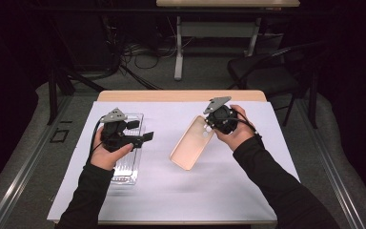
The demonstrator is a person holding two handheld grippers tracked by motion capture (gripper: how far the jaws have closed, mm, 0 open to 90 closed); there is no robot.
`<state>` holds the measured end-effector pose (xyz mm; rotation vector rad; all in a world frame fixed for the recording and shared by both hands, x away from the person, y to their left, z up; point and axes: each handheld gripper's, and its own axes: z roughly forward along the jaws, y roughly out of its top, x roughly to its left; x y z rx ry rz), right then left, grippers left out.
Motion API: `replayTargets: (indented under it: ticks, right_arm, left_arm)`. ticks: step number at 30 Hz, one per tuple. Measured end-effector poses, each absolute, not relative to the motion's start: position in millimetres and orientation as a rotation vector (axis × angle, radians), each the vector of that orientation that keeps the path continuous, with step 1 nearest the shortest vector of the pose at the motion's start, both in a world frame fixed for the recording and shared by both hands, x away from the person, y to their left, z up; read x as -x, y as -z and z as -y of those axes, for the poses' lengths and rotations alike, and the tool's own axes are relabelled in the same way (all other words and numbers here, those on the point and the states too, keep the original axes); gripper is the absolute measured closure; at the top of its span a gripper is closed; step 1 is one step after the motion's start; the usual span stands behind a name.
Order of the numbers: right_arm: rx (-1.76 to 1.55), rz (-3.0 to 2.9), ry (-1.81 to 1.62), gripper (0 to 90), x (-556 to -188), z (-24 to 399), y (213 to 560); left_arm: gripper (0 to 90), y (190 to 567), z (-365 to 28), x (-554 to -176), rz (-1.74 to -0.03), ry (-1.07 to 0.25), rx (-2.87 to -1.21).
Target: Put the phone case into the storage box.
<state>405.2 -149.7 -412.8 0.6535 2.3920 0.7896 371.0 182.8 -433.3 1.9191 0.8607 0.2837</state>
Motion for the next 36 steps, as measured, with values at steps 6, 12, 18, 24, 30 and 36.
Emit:
replayTargets:
  ticks: [6,12,18,24,30,36]
  right_arm:
    - [-0.605,-2.386,-0.792,88.4,-396.2,146.3,409.6]
    - [-0.568,-2.375,-0.775,88.4,-389.3,142.6,408.8]
    - [-0.524,-2.353,-0.77,88.3,-383.2,137.0,407.8]
    - [-0.506,-2.342,-0.774,88.3,-379.9,134.2,407.2]
    - [-0.473,-2.331,-0.769,88.3,-376.6,129.7,408.1]
    - [-0.439,-2.317,-0.748,88.3,-372.4,123.8,409.5]
  left_arm:
    - [24.0,434.2,-175.5,-369.4,-0.845,-0.243,-1.927]
    - [26.7,436.5,-164.9,-367.2,-0.819,-0.2,-1.953]
    - [30.6,438.1,-157.7,-365.4,-0.819,-0.133,-1.975]
    - [33.4,438.7,-153.0,-364.1,-0.816,-0.08,-1.974]
    - [36.1,439.5,-149.1,-362.9,-0.827,-0.06,-1.99]
    - [40.2,441.4,-147.0,-363.1,-0.845,-0.044,-1.991]
